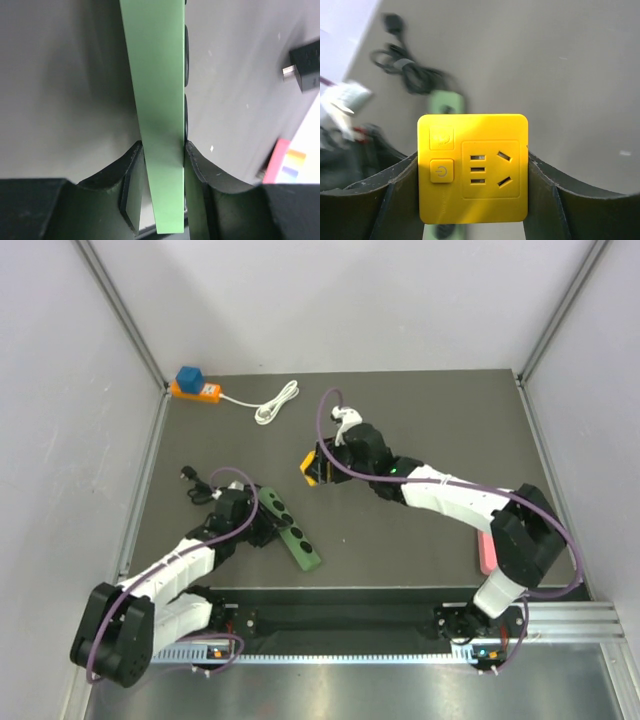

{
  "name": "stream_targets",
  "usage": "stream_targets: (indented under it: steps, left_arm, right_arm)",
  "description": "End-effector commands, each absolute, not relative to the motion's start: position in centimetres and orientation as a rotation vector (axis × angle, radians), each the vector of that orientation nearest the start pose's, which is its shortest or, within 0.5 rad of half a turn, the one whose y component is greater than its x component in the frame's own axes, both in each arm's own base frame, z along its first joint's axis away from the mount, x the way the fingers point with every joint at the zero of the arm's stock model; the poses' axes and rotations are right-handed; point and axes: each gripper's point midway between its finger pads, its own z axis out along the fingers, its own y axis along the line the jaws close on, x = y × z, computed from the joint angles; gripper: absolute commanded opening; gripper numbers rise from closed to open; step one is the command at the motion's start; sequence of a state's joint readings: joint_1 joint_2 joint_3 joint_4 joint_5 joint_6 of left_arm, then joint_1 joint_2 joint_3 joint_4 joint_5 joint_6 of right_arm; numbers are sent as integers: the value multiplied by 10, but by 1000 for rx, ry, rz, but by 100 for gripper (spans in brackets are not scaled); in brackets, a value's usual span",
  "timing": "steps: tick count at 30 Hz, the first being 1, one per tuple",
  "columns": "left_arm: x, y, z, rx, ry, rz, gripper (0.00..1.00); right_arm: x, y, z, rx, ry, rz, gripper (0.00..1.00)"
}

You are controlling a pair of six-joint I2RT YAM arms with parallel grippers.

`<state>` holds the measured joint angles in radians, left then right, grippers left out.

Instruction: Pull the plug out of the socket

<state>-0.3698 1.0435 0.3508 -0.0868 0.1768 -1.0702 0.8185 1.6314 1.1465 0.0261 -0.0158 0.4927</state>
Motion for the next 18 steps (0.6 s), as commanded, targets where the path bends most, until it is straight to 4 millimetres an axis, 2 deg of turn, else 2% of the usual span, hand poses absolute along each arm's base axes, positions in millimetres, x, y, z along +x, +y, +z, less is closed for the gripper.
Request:
stream_targets:
  steps: [1, 2, 3, 5, 6, 8, 10, 12, 14, 16, 18]
  left_arm:
    - [229, -123, 36, -819, 2420, -653, 0]
    - [231, -115, 36, -843, 2407, -642, 0]
    - [232, -112, 38, -850, 2395, -645, 0]
    - [233, -104, 37, -881, 2378, -643, 0]
    - [236, -102, 41, -883, 2356, -651, 0]
    - [239, -100, 46, -871, 2326, -666, 0]
    - [244, -100, 52, -839, 2296, -675, 0]
    - [248, -95, 56, -797, 2277, -650, 0]
    - [249, -89, 57, -761, 2285, -605, 0]
    - [248, -82, 57, -751, 2302, -553, 0]
    - [253, -77, 64, -719, 2300, -517, 0]
  right_arm:
    - [342, 335, 181, -441, 2089, 786, 0]
    - [354, 327, 176, -438, 2105, 786, 0]
    - [346, 325, 166, -490, 2161, 821, 0]
    - [359, 319, 160, -567, 2186, 771, 0]
    - [354, 308, 144, -625, 2269, 689, 1]
    - [353, 300, 131, -680, 2393, 618, 4]
    - [349, 300, 128, -704, 2437, 615, 4]
    - [343, 307, 131, -701, 2439, 688, 13]
    - [342, 312, 129, -689, 2457, 741, 17]
    - [339, 316, 124, -725, 2478, 804, 18]
    - [344, 308, 116, -758, 2518, 810, 16]
